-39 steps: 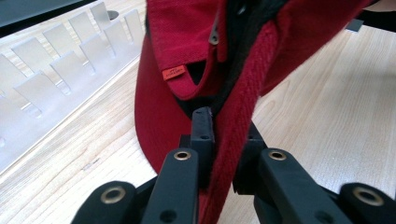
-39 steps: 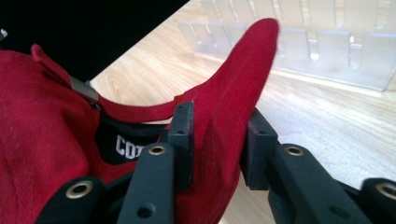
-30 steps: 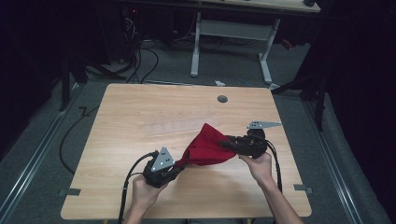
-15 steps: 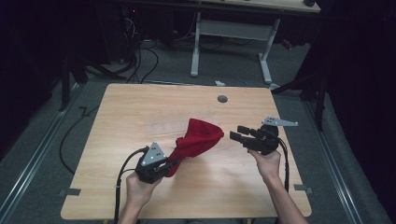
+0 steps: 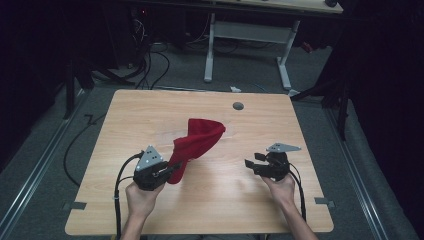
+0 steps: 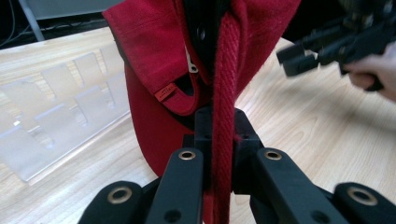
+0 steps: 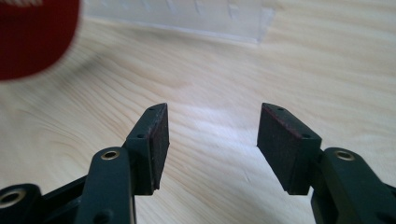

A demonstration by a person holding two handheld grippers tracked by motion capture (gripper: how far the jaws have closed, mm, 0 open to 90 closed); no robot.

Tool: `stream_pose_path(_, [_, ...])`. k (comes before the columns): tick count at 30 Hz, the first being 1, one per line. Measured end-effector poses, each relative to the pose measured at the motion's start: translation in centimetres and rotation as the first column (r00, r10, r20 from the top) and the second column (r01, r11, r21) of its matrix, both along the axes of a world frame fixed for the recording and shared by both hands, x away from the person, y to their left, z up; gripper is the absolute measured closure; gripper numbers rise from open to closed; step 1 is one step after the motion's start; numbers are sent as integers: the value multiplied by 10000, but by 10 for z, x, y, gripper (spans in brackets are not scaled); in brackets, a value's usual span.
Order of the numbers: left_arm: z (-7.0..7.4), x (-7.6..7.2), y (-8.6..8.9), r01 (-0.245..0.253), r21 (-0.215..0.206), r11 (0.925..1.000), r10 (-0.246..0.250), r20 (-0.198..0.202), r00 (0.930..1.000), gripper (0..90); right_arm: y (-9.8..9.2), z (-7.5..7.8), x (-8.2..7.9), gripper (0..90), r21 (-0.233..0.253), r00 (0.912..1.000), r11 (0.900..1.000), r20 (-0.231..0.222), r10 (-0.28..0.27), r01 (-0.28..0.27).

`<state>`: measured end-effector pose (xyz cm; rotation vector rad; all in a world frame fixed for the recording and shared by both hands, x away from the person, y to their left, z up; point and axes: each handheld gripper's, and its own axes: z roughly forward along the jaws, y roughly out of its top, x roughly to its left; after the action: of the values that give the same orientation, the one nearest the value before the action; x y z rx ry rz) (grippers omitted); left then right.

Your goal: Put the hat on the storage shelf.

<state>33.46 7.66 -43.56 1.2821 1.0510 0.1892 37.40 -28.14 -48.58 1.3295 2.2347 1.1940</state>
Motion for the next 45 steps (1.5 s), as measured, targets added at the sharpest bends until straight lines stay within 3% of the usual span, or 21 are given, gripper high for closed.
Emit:
stream_pose_path(1, [1, 1, 1, -34, -35, 10000, 34, -16, 10000, 846, 0, -10, -2, 438, -387, 9998, 9990, -35, -205, 203])
stream_pose_path(4, [2, 4, 4, -185, -181, 9997, 184, -55, 9998, 846, 1, -17, -2, 432, -740, 9995, 9969, -107, -294, 286])
stream_pose_path(5, [3, 4, 5, -217, -189, 9996, 216, -63, 9997, 846, 3, -24, -3, 422, -1233, 9990, 9915, -122, -426, 407])
stream_pose_path(6, [4, 6, 6, -300, -216, 9993, 300, -21, 9995, 846, 4, -26, -3, 421, -1424, 9989, 9888, -95, -455, 437])
stream_pose_path(16, [10, 14, 15, -727, -461, 9963, 727, -28, 9974, 845, 7, -42, -4, 407, -2081, 9974, 9756, -3, -714, 698])
stream_pose_path(21, [18, 20, 25, -1009, -727, 9922, 1009, -31, 9949, 845, 8, -45, -5, 393, -1953, 9967, 9775, 321, -744, 793])
stream_pose_path(27, [27, 25, 35, -1290, -1039, 9862, 1296, -11, 9916, 846, 8, -45, -6, 389, -1955, 9963, 9771, 335, -786, 837])
stream_pose_path(30, [37, 27, 46, -1316, -1726, 9762, 1324, -67, 9912, 846, 8, -45, -6, 388, -1955, 9962, 9770, 332, -806, 856])
stream_pose_path(31, [40, 27, 47, -1328, -1778, 9751, 1350, -2, 9909, 846, 8, -45, -6, 387, -1955, 9962, 9769, 332, -809, 858])
stream_pose_path(34, [48, 30, 55, -1554, -1833, 9707, 1628, 261, 9863, 846, 8, -45, -6, 384, -1968, 9962, 9767, 326, -811, 860])
stream_pose_path(39, [50, 40, 63, -1792, -1981, 9637, 1867, 201, 9822, 846, 8, -45, -7, 382, -1960, 9961, 9767, 312, -828, 874])
stream_pose_path(45, [47, 56, 67, -2119, -1669, 9629, 2253, 654, 9721, 847, 8, -45, -7, 383, -1975, 9961, 9765, 343, -809, 861])
